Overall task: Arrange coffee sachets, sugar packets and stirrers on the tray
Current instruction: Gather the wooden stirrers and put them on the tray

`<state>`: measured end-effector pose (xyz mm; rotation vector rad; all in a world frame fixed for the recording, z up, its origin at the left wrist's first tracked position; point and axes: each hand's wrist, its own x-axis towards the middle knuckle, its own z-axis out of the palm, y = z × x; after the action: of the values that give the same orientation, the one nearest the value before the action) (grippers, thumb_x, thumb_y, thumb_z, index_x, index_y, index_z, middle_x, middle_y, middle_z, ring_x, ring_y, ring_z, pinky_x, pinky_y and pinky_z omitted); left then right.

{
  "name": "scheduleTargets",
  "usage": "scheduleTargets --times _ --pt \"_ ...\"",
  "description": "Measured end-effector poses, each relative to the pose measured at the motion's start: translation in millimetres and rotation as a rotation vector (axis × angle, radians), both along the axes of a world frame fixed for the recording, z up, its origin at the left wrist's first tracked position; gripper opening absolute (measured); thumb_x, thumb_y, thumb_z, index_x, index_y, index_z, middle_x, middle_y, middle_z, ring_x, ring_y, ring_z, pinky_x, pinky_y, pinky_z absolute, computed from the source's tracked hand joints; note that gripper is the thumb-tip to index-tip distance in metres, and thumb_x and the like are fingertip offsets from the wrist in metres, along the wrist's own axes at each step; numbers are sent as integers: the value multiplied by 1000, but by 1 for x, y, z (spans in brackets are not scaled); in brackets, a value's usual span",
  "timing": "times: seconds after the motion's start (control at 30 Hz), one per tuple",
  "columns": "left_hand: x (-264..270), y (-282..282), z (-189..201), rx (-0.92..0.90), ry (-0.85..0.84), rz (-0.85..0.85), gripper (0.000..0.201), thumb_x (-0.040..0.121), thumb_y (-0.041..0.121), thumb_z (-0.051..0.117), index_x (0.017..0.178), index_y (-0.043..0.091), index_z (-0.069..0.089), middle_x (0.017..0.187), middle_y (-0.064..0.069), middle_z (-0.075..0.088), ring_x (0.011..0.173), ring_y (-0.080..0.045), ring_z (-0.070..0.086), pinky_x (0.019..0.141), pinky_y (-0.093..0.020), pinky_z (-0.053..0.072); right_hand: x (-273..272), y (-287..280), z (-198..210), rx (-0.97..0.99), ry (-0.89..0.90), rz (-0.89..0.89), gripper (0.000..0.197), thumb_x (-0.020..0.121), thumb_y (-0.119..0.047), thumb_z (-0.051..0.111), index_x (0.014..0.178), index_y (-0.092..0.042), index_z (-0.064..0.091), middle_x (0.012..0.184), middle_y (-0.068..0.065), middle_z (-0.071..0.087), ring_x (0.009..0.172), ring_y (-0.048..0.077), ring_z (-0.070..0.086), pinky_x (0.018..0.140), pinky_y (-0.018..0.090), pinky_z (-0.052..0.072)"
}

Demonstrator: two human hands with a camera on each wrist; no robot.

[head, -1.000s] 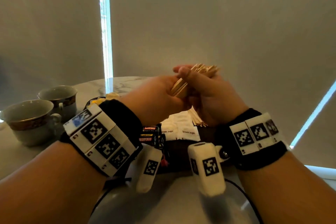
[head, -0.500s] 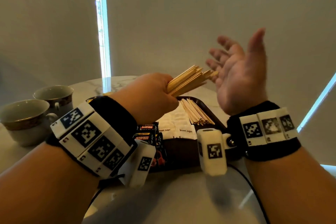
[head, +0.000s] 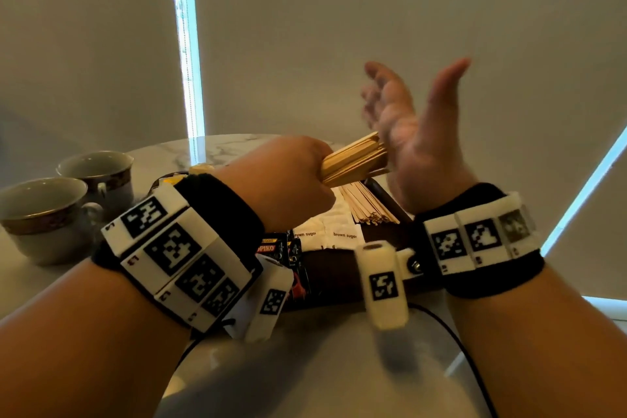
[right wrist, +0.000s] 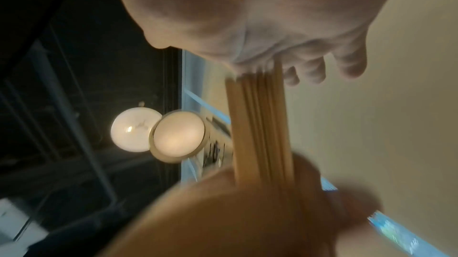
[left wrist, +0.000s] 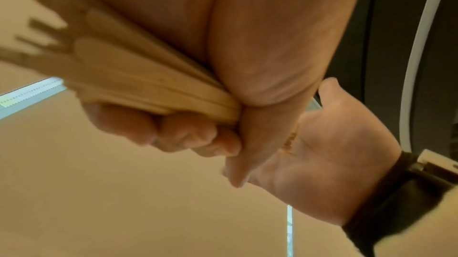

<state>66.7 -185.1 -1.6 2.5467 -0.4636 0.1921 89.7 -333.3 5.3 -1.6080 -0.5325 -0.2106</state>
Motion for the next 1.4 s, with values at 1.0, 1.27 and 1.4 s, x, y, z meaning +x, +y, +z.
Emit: scheduleTargets --times 1.0,1.27,1.4 --pt "22 16 -10 -1224 -179 -71 9 102 23 61 97 17 57 70 -1 62 66 -22 65 78 -57 62 29 1 -27 464 931 383 103 91 -79 26 140 12 37 130 51 46 119 63 51 103 59 46" --pt "22 10 -15 -1240 -203 -58 11 101 20 63 99 11 56 71 -2 61 68 -20 66 74 -49 64 19 16 -25 613 990 451 110 88 -83 27 146 10 31 137 47 43 122 60 50 93 62 50" --pt "18 0 -20 -1174 -109 -87 11 99 21 66 97 13 59 73 -3 63 68 -21 67 66 -34 63 6 22 -25 767 856 555 106 82 -87 35 146 -3 46 129 26 62 110 46 64 96 58 52"
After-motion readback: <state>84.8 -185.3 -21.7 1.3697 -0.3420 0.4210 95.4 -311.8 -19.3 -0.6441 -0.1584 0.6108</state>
